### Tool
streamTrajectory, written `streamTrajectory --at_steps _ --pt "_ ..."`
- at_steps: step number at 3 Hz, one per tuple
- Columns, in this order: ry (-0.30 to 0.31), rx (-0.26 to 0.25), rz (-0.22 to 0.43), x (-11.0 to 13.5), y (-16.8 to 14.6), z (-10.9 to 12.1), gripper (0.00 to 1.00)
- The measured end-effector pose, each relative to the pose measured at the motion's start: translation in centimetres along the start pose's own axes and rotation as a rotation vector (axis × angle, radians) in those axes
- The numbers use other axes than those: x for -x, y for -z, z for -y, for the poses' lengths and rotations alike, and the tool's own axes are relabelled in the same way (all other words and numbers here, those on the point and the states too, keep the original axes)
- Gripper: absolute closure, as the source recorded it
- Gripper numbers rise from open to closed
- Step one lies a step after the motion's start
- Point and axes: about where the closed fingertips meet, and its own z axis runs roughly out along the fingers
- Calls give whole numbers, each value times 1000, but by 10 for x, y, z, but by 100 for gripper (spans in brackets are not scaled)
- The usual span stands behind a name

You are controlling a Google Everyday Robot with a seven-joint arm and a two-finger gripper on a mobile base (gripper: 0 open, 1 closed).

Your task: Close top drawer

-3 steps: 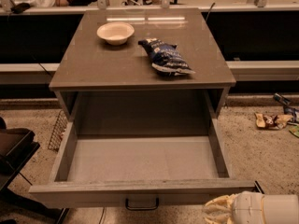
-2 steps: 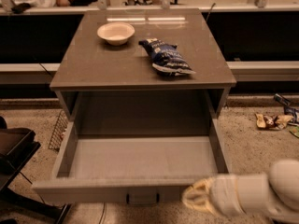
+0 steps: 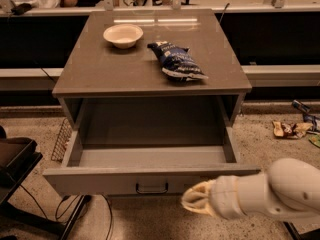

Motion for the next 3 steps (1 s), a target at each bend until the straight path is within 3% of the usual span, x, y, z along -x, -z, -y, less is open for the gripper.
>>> streamTrajectory --at_steps 1,3 --pt "78 64 17 46 -71 43 100" --pt "70 64 -3 47 -73 39 100"
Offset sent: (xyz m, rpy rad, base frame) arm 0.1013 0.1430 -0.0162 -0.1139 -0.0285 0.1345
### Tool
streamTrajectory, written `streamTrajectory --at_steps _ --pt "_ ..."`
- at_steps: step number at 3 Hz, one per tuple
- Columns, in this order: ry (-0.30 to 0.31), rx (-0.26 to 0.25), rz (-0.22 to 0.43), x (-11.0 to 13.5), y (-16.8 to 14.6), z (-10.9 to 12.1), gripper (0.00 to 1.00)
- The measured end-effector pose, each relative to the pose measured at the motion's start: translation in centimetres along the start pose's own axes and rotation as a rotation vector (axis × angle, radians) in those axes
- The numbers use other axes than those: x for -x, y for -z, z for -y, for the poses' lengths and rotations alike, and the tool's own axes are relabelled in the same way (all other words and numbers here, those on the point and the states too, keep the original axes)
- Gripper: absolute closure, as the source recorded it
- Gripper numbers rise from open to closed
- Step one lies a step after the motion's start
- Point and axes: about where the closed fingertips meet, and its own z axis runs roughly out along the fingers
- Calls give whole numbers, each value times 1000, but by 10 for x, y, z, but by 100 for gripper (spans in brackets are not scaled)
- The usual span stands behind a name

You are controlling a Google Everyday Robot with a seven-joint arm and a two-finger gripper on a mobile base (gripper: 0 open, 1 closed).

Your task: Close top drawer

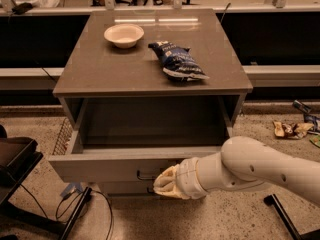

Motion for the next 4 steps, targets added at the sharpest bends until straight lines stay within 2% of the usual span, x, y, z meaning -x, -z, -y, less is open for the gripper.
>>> streamTrajectory --at_steps 1,2,3,4 --pt "-30 -7 -60 -25 -9 13 100" --pt "-42 8 -111 -52 -18 32 100" --pt "-42 8 -111 -52 -18 31 100" --pt "-39 3 -131 -67 -18 60 100"
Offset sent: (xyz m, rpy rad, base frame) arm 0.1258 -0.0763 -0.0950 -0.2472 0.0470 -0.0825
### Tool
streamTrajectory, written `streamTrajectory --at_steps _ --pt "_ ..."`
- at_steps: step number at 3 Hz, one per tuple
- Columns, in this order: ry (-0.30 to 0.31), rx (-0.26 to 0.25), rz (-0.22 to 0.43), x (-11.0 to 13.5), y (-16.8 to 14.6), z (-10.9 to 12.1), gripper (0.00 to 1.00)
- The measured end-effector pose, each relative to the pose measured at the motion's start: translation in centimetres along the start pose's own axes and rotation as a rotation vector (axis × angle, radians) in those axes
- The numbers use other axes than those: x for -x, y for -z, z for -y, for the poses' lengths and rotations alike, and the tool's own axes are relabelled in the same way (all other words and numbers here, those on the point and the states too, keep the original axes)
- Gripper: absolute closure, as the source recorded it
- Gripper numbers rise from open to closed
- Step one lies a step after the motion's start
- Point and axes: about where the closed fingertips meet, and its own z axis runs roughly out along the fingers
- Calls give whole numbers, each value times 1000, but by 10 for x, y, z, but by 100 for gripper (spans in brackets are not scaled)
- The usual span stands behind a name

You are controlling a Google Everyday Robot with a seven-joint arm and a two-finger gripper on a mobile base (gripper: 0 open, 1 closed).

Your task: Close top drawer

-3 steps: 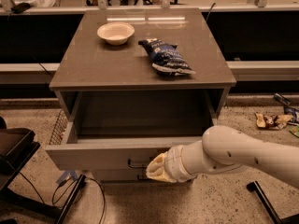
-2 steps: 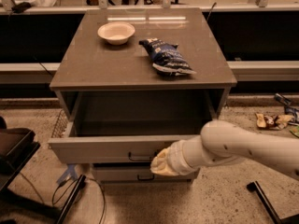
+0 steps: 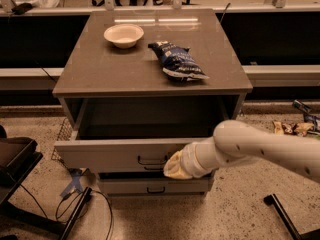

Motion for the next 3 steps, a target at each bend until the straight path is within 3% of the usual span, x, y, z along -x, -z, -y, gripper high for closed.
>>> streamTrajectory --at_steps 1,2,3 --pt "5 9 -48 -26 -10 59 100" --pt "21 -62 -49 -22 6 108 100" --pt "21 -62 -49 -22 6 108 100"
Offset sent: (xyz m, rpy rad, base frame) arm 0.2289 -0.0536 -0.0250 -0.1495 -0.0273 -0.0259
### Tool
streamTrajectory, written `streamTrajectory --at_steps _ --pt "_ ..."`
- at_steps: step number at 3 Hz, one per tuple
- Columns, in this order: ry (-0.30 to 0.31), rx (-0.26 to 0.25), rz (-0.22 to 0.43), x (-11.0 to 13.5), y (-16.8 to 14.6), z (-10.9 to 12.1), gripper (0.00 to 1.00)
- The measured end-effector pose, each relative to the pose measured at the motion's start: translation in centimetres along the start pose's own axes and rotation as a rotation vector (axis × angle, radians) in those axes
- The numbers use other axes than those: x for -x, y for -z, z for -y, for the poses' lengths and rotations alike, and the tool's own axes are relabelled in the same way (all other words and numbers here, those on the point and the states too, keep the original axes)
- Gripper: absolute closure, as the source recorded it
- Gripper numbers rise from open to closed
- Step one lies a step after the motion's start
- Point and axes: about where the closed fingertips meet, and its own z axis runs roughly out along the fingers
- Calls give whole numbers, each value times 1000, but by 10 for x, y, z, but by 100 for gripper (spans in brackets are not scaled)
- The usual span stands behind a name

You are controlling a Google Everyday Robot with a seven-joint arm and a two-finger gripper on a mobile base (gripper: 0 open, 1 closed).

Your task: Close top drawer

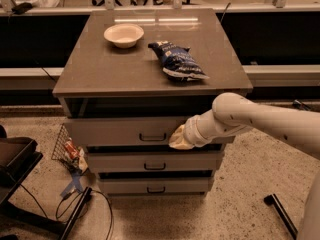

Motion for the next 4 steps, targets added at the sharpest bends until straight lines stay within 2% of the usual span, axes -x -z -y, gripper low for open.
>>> streamTrajectory --at_steps 1,2,4 --pt "-9 9 -25 2 -13 0 100" --pt "-39 3 -61 -7 -25 16 100" --pt "-54 -1 -71 -13 -24 14 100"
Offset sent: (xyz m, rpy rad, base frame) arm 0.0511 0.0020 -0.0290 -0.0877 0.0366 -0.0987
